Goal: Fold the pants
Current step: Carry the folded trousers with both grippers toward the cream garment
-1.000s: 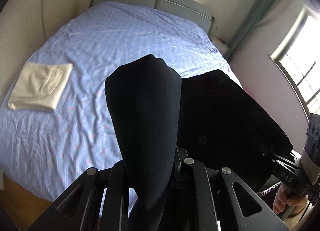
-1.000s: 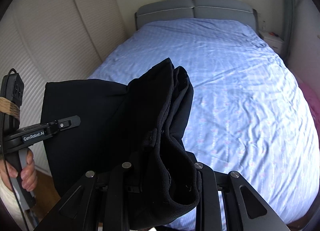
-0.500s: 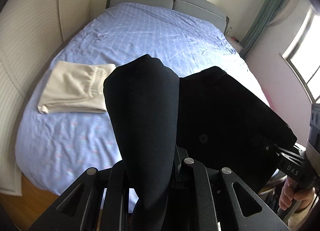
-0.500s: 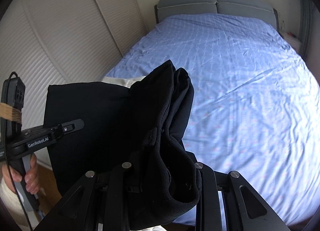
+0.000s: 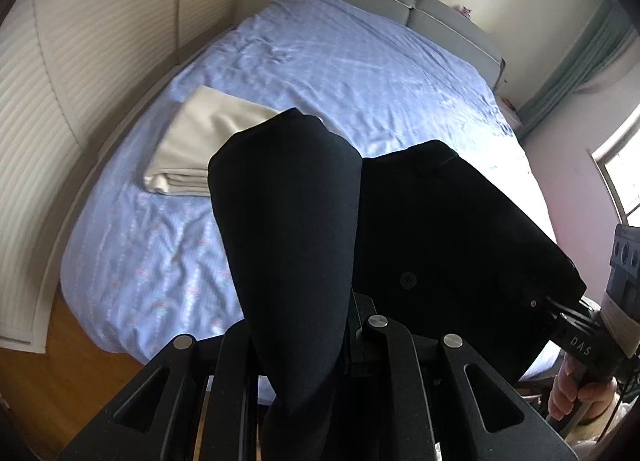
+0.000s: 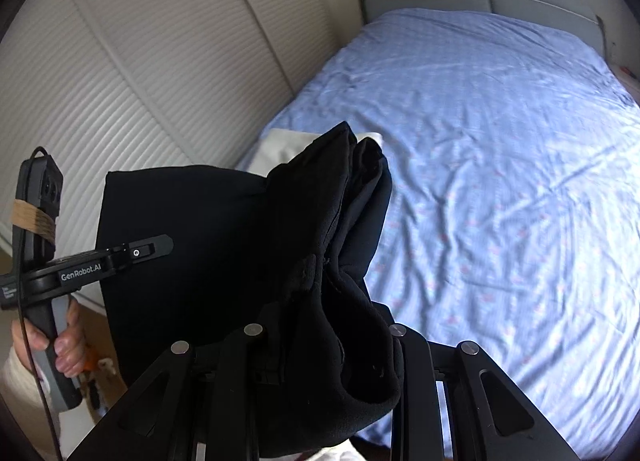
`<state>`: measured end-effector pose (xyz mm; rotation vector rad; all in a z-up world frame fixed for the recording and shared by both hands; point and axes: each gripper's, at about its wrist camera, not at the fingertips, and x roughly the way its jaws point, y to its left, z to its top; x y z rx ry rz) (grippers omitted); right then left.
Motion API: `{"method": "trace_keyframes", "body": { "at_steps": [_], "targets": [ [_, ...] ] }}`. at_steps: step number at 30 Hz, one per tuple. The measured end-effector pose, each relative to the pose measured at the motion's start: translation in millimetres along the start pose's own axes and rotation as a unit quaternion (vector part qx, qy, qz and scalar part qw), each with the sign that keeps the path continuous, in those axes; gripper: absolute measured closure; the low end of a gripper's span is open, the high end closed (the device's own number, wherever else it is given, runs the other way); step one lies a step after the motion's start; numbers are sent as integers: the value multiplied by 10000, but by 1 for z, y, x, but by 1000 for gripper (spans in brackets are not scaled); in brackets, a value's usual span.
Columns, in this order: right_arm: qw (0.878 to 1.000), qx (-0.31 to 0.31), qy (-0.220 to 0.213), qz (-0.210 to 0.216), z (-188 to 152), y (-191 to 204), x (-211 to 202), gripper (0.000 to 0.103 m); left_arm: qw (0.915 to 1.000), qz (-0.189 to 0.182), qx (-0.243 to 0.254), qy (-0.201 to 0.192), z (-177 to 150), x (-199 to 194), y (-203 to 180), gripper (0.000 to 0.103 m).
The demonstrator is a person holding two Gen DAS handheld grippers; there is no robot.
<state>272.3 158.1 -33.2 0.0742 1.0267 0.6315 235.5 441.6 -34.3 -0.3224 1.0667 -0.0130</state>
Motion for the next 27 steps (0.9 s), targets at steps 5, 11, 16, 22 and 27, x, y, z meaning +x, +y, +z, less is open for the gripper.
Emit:
{"method": "trace_keyframes", "body": {
  "at_steps": [5,11,16,22,27],
  "targets": [
    [10000,-61,40,-28,19,34,30,77,9999,-123,-77,41,21,3,34,86],
    [9990,241,-153,-339,44,71,63,77,9983,-491,251,169,75,19,84,86],
    [9950,818,-263,-516,63,90,98,77,9940,-764,684,386,132,46,124,86],
    [9877,1285,-407,-792,97,101,150,77,9832,-913,1408,723,211,105,152,85],
    [9811,1619,-424,-972,130,91,196,76,9768,-939,1738,832,273,159,162,85]
  ]
}}
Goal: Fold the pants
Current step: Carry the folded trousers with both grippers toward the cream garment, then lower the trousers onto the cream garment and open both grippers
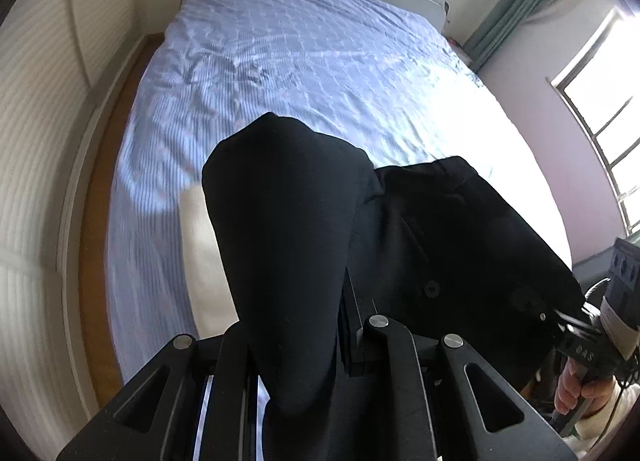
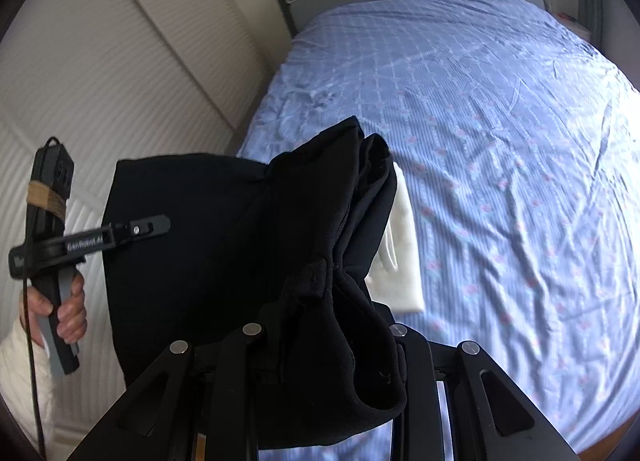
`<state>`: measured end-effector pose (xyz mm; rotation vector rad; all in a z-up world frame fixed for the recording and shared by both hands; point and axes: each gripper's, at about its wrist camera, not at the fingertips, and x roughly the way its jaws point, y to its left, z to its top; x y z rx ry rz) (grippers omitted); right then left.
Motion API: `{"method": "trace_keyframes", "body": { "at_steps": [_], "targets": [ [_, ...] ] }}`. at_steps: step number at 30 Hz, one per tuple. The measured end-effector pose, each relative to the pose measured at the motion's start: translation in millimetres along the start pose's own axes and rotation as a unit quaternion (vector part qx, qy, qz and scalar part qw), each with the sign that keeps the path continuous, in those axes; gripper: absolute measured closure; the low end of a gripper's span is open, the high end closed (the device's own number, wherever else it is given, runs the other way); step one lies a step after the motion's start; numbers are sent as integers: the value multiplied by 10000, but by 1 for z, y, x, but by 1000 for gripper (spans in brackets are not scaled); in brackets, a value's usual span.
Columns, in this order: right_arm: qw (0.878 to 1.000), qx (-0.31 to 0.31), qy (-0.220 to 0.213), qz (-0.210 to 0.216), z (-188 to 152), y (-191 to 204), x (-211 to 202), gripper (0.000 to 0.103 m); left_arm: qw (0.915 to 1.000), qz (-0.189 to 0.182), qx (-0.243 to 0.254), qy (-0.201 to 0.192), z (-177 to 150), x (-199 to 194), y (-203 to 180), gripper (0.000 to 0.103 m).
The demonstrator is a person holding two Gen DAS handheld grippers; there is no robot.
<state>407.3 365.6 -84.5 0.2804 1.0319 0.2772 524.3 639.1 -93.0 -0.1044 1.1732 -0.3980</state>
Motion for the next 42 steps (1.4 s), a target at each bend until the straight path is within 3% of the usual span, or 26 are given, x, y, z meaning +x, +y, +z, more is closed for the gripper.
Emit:
{"method": "trace_keyframes", "body": {
  "at_steps": [7,10,14,17,19,21,22,24,26,31,35,42],
  "targets": [
    [9993,82,88,-349,28,0,71,76,9996,-120,106,211,57,71,41,85],
    [9982,214,244,-510,34,-7,103,75,9992,-156,-104,350,68,103,61,85],
    [9957,454,629,-515,27,-19,136,73,9978,80,-266,603,72,141,84,83],
    [9921,623,941,-552,14,-28,149,69,9961,336,-353,736,68,157,96,67],
    [9902,696,1089,-523,9,-34,150,67,9951,636,-164,742,65,156,93,62],
    [9880,896,1193,-401,6,-42,144,65,9924,983,70,730,64,150,84,54],
    [9874,913,1201,-476,5,-44,140,57,9884,1363,203,646,63,144,79,51],
    [9872,647,1110,-948,5,-42,124,51,9780,2006,369,437,62,130,73,45],
    [9853,359,944,-1376,5,-41,105,48,9700,2352,497,369,56,117,65,43],
    [9865,-262,740,-1436,3,-44,63,47,9644,2557,656,162,17,72,24,34],
    [9878,-647,424,-1354,-5,-53,16,36,9633,2589,711,9,-23,38,-28,30],
    [9882,-1007,6,-1157,-24,-86,-83,29,9698,2240,815,-509,-78,-13,-169,22]
  ]
}}
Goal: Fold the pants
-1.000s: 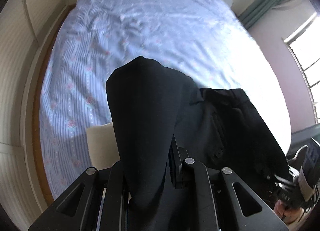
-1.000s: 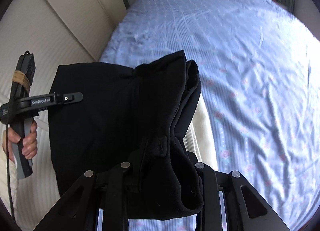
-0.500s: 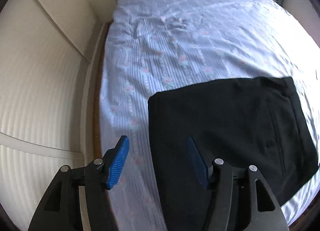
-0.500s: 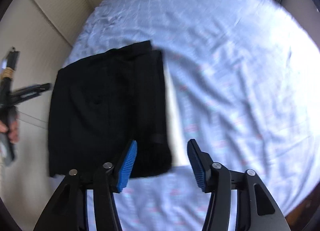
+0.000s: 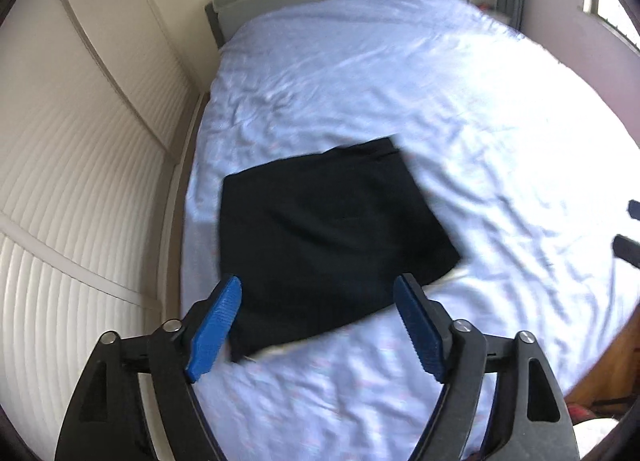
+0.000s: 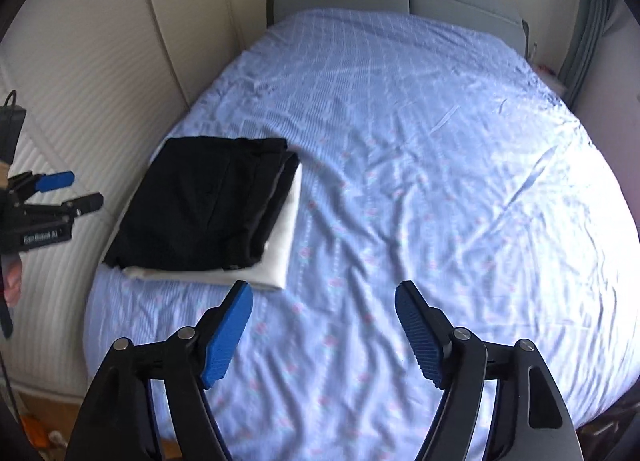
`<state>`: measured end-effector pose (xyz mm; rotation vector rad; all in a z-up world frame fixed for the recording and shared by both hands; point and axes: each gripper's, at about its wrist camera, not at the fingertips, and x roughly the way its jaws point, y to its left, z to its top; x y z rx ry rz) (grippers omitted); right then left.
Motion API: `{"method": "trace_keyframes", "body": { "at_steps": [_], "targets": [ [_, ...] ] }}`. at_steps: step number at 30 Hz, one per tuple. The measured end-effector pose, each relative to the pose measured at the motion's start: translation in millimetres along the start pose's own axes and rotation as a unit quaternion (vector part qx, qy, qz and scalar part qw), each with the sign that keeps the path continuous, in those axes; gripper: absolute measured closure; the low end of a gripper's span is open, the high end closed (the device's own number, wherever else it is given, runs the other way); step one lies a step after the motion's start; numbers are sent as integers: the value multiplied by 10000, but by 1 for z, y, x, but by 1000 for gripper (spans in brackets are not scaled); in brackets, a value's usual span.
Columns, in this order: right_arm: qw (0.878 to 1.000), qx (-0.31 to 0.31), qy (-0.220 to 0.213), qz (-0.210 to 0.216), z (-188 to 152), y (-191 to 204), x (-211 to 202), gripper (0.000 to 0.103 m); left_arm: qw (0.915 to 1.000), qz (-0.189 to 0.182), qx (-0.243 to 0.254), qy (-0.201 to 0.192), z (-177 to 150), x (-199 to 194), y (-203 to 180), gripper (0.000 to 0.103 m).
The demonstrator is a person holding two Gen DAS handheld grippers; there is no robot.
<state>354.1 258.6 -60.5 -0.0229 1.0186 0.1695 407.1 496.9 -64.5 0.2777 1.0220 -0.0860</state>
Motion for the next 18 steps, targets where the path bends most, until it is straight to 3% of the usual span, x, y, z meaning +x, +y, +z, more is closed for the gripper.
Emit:
{"method": "trace_keyframes", "body": {
  "at_steps": [10,18],
  "targets": [
    [9970,-53,-737,215,-44,-123,-126,25,9957,-265,-574,-671,-8,-132,-183,11],
    [9932,-142,-1132,220,-92,-220,-208,22,9891,-259,-994,-1057,-27,-211,-297,2]
  ]
}}
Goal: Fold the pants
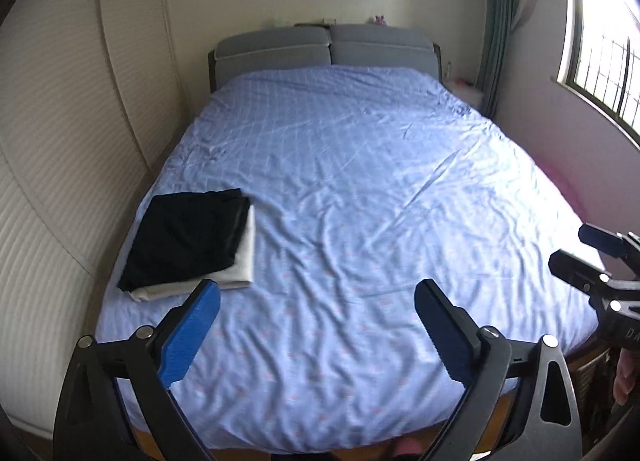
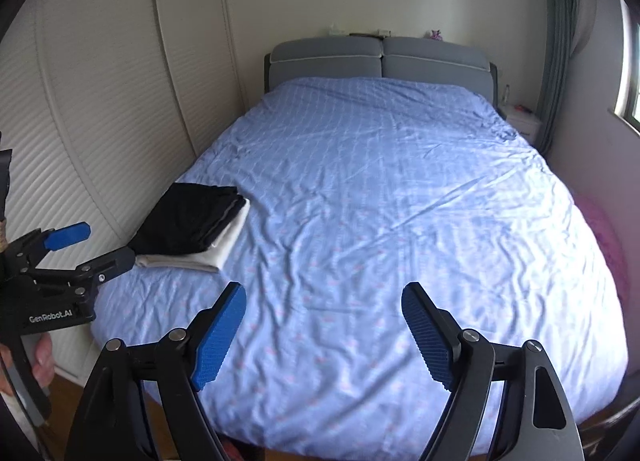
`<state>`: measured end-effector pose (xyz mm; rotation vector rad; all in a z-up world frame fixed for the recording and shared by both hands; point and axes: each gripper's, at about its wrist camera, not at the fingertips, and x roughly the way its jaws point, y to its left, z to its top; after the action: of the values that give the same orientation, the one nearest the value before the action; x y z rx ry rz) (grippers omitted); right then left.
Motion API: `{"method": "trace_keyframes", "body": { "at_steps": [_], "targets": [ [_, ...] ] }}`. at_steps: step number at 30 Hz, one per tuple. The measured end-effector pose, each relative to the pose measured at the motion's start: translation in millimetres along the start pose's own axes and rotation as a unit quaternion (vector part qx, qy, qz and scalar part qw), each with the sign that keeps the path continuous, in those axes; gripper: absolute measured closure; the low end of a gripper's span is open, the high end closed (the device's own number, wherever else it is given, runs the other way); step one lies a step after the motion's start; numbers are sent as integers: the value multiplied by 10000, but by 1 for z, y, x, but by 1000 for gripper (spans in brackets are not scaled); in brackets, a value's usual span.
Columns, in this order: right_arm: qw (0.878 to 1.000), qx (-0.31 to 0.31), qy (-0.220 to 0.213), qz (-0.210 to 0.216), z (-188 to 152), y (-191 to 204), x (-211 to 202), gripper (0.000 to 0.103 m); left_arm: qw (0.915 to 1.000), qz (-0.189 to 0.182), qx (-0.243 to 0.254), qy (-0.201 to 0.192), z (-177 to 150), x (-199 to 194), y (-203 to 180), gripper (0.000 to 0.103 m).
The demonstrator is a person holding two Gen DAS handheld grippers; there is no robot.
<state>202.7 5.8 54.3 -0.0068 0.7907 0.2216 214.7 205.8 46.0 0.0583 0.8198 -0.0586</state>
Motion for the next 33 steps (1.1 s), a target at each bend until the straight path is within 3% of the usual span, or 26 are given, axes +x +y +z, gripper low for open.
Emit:
{"method": "trace_keyframes", "body": {
  "at_steps": [6,11,16,22,33],
  "targets": [
    [9997,4,-208,-143,-18,-50,-52,22,9994,-316,-132,-72,-10,-38,-66,1],
    [9989,154,-366,-261,-33,-84,-87,22,9994,-199,25,-266,-18,-62,-107,0],
    [9979,287,-441,-390,-49,-106,-110,22,9985,-308,308,-344,-25,-74,-140,0],
    [9966,422,-483,-511,-62,-122,-129,22,9971,-407,451,-461,-28,-91,-166,0],
    [9948,562,-591,-612,-71,-138,-145,22,9965,-502,390,-549,-23,-101,-180,0]
  ]
}}
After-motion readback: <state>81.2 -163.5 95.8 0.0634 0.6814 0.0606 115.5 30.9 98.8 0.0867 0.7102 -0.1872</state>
